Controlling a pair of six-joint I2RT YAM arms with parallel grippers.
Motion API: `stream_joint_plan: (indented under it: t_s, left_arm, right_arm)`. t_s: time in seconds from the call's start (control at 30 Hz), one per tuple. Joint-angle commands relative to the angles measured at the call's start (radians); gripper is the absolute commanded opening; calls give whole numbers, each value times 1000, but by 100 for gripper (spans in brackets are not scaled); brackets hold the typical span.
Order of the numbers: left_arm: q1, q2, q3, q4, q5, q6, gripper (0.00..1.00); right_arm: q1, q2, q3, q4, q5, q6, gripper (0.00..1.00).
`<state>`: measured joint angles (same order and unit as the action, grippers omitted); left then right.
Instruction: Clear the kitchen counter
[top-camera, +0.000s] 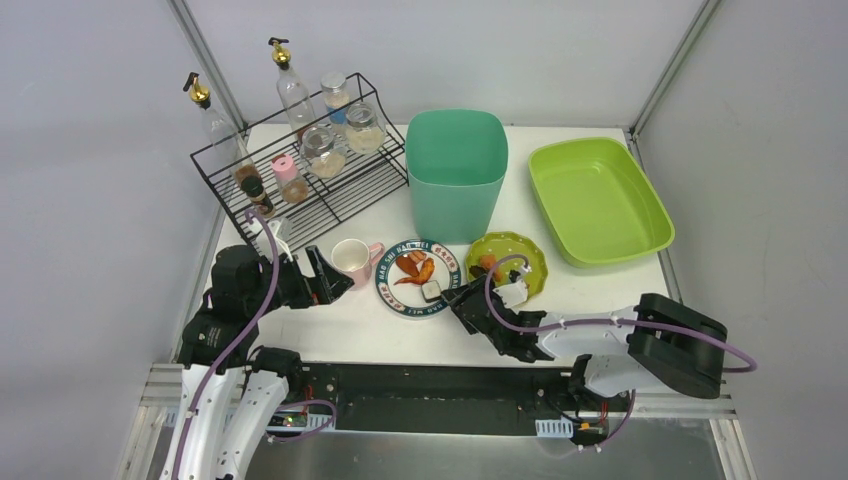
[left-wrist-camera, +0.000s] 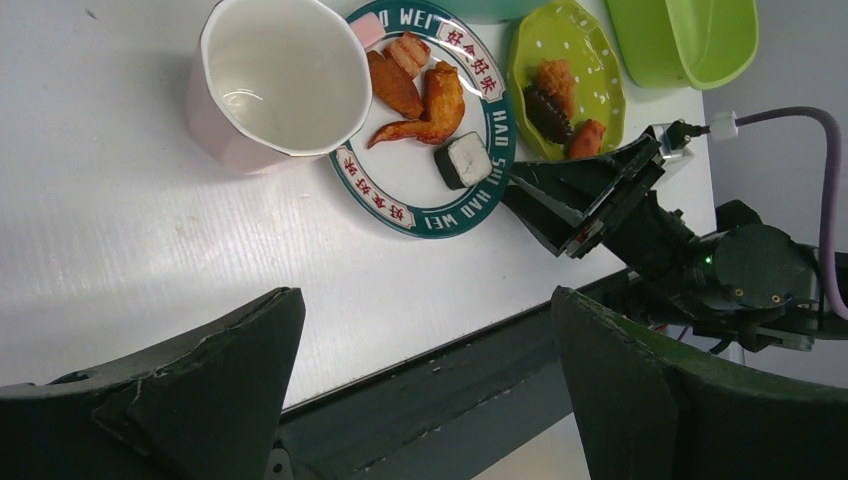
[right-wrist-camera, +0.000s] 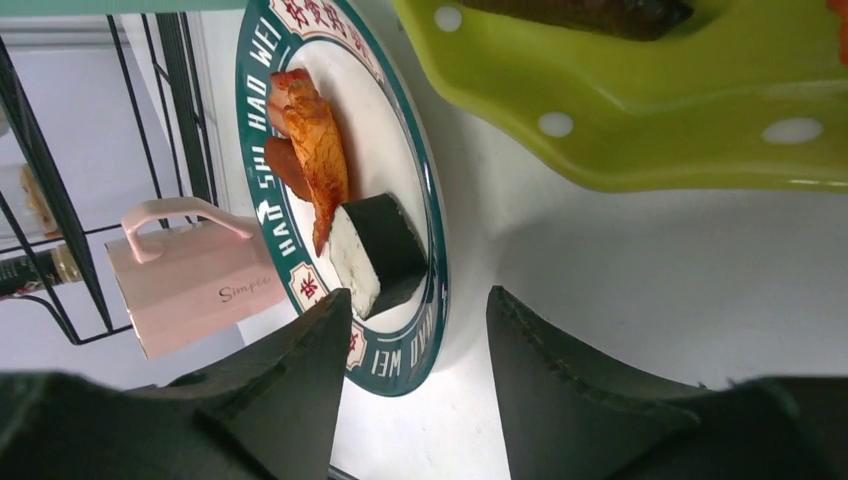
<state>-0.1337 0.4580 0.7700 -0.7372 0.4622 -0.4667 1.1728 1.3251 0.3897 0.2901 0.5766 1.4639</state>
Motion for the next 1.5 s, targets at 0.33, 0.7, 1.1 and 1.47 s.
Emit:
stream_joint_plan:
  t_s: [0.33, 0.7, 1.1, 1.47]
  left_arm:
    - [5, 21, -2, 36, 10, 7, 99]
    - [5, 42, -3, 36, 9, 5, 99]
    - [5, 48, -4, 36, 7, 5, 99]
    - [5, 27, -3, 36, -1, 3, 99]
  right_arm:
    - [8, 164, -81, 321, 94, 129, 44]
    - [8, 377, -111, 595, 66, 172, 12]
    - [11, 207, -121, 488, 95, 74, 0]
    - [63, -193, -25, 43, 133, -91, 0]
